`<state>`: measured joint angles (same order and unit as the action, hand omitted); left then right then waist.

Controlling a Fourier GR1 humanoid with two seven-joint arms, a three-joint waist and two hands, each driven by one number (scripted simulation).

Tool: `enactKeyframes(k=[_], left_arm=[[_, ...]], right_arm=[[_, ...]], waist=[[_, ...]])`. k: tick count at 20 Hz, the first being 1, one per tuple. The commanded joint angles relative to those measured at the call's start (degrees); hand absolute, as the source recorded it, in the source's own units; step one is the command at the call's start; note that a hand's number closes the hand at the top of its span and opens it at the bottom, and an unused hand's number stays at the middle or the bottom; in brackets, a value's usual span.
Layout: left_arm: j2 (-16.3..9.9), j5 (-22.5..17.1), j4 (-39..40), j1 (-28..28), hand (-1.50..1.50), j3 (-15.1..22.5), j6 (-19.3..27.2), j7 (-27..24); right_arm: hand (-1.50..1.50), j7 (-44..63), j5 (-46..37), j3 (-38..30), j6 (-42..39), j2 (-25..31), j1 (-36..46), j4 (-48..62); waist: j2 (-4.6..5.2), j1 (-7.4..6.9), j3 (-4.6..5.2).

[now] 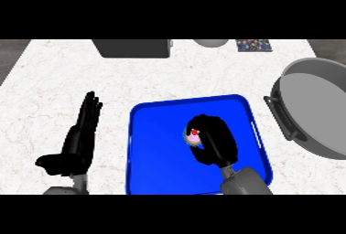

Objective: Pick the cupcake from the tray and place it in the pot

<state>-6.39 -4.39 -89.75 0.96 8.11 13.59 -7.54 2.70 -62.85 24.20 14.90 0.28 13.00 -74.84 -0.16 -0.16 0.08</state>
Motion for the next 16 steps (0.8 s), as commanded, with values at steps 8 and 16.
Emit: enactKeyframes(k=[8,16], left_arm=[[-0.09,1.02,-0.74,-0.34,0.00,-1.58,-1.30,-0.56],[2.00,2.68,-1.40,-2.17,0.00,0.04,-1.06,0.08]], right_arm=[[1.50,7.95,-1.48,-5.52,-15.13,0.97,6.22,8.81],[1.50,18.13,-6.44,-0.86,-15.98,-0.23,6.08,-4.14]], waist=[[0.36,-0.84,-0.03],[0.00,0.08,-0.07]])
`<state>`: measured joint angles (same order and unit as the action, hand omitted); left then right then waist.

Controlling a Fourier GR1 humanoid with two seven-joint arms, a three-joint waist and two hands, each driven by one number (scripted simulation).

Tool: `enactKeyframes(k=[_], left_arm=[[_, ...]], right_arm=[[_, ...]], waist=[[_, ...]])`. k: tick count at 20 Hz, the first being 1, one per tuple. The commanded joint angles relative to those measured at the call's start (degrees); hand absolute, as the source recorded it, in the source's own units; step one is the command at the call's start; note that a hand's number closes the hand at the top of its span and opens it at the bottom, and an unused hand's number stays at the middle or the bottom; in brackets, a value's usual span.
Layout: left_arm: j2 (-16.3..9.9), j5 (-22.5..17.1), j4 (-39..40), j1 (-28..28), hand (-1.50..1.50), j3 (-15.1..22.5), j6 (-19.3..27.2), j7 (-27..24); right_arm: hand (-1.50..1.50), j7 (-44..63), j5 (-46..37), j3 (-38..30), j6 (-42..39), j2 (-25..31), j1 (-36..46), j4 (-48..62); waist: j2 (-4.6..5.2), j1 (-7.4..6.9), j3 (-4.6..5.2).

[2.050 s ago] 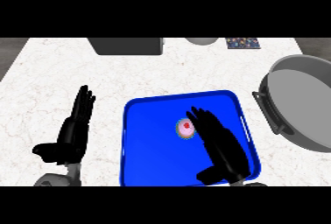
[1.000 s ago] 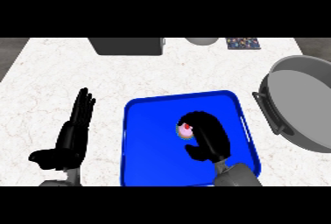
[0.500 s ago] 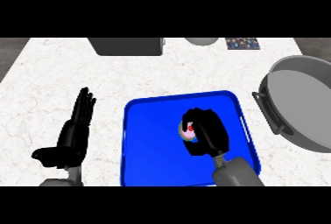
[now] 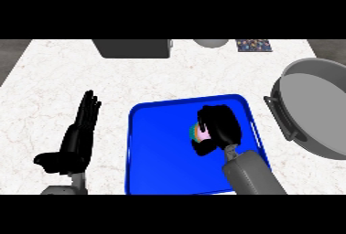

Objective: Pick the cupcake from the tray and place it in the pot

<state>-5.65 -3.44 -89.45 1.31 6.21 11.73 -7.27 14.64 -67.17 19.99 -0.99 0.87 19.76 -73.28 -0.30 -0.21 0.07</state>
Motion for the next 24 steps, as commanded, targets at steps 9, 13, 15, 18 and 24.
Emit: enactKeyframes(k=[9,13,15,18,24], left_arm=[[1.31,1.40,1.73,0.67,0.00,-0.61,1.29,0.29],[-0.49,-0.34,-1.85,-0.24,0.00,-1.57,-1.30,1.77],[0.73,1.41,-2.49,-3.23,0.00,0.20,-0.31,0.14],[1.13,-0.09,4.06,0.56,0.00,-2.35,-1.49,-3.42],[1.44,2.64,-4.40,-3.03,0.00,0.58,0.04,1.56]], right_arm=[[1.50,9.55,-8.23,2.01,-0.99,2.60,-3.36,-29.39],[1.50,16.00,-14.23,3.31,-3.37,2.44,-7.90,-35.57],[1.50,17.43,-15.38,0.61,-4.65,2.17,-5.05,-35.75],[1.50,18.50,-13.62,-2.52,-10.31,4.22,-7.19,-43.14],[1.50,13.14,-7.92,-16.86,-4.84,8.09,-1.98,-33.74]], waist=[[0.11,1.07,-0.04],[0.14,0.60,-0.06],[0.19,0.30,-0.07],[0.23,0.87,-0.04],[0.30,0.06,-0.09]])
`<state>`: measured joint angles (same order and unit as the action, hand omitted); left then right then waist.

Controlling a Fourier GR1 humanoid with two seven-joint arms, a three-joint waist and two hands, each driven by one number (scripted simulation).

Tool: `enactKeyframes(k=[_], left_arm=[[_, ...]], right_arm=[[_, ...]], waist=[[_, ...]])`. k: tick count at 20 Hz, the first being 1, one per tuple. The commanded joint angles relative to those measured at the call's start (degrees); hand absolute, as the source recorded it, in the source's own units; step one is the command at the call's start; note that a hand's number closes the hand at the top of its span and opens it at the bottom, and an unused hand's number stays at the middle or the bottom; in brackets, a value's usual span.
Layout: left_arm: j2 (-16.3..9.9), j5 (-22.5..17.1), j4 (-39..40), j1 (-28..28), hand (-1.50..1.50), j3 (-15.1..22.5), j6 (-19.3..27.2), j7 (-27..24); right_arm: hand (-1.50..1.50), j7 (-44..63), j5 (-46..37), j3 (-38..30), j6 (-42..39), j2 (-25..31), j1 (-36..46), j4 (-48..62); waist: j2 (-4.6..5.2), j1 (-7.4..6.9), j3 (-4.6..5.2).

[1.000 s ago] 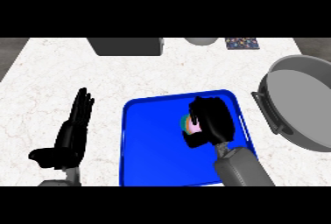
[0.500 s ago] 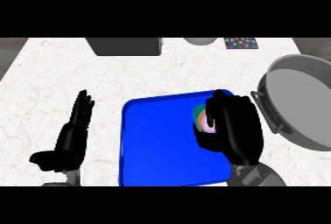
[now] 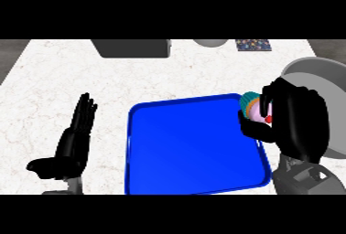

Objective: Pick the cupcake from the tray and place it in the pot

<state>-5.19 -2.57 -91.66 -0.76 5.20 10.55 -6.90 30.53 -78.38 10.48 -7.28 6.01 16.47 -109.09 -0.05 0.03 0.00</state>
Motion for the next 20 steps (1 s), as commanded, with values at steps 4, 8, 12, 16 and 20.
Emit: enactKeyframes(k=[4,8,12,16,20], left_arm=[[0.00,0.03,-0.68,1.81,0.00,-1.09,-0.50,1.96],[0.69,0.10,3.91,0.00,0.00,-1.10,-1.53,-3.12],[1.15,0.58,0.17,-1.54,0.00,0.28,-1.61,-1.58],[0.08,-0.54,0.20,1.89,0.00,-2.26,-1.79,1.71],[1.37,0.71,1.47,1.58,0.00,-1.18,-1.33,-0.39]], right_arm=[[1.50,-6.53,5.86,-11.64,4.69,5.40,-1.30,4.94],[1.50,-12.92,12.89,-21.84,5.23,12.29,1.22,12.07],[1.50,-17.19,14.05,-25.64,10.66,14.29,5.14,24.59],[1.50,-23.27,19.19,-29.56,9.23,18.70,6.92,32.21],[1.50,-27.71,20.40,-30.08,9.73,20.54,10.74,44.52]], waist=[[0.05,-0.11,-0.02],[0.14,-0.04,-0.02],[0.21,-0.67,-0.04],[0.20,-0.59,-0.04],[0.30,-0.94,-0.04]])
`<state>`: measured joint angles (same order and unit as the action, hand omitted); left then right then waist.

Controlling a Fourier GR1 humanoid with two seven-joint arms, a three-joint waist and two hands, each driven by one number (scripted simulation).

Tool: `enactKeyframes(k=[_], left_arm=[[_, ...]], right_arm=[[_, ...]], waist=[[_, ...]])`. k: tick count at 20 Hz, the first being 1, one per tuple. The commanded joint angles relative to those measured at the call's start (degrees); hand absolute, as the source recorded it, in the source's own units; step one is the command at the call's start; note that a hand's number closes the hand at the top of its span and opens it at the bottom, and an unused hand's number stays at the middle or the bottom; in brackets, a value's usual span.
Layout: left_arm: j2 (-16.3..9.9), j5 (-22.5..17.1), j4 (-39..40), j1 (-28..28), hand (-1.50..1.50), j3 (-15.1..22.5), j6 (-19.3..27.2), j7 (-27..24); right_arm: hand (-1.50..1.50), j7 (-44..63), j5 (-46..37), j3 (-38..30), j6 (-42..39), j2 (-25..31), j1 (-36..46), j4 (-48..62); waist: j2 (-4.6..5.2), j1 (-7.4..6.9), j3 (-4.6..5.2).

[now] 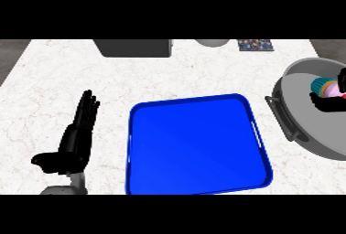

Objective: Pick the cupcake from the tray and place it in the pot

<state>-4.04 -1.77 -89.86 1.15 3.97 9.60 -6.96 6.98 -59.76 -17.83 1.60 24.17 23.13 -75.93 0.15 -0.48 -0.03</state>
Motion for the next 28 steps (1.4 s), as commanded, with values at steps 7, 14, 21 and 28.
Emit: enactKeyframes(k=[7,14,21,28], left_arm=[[0.44,1.25,-3.35,-2.41,0.00,1.43,-0.20,0.84],[0.17,0.16,-2.70,-2.70,0.00,1.24,-1.93,0.31],[1.43,1.06,-1.35,-2.56,0.00,1.04,-0.21,-1.22],[-0.47,-1.34,-2.52,-3.17,0.00,-0.83,-2.60,-0.16]], right_arm=[[1.50,-8.03,0.76,-3.35,4.97,4.50,7.52,30.47],[-1.50,-8.83,1.87,-6.10,4.06,5.99,11.63,46.73],[-1.50,-22.43,19.63,-19.15,5.24,3.70,14.73,41.67],[-1.50,-30.17,33.56,-30.60,-2.43,9.47,12.87,45.63]], waist=[[0.13,-0.61,-0.03],[0.37,-1.16,-0.09],[0.12,-0.28,-0.19],[0.04,0.01,-0.08]])
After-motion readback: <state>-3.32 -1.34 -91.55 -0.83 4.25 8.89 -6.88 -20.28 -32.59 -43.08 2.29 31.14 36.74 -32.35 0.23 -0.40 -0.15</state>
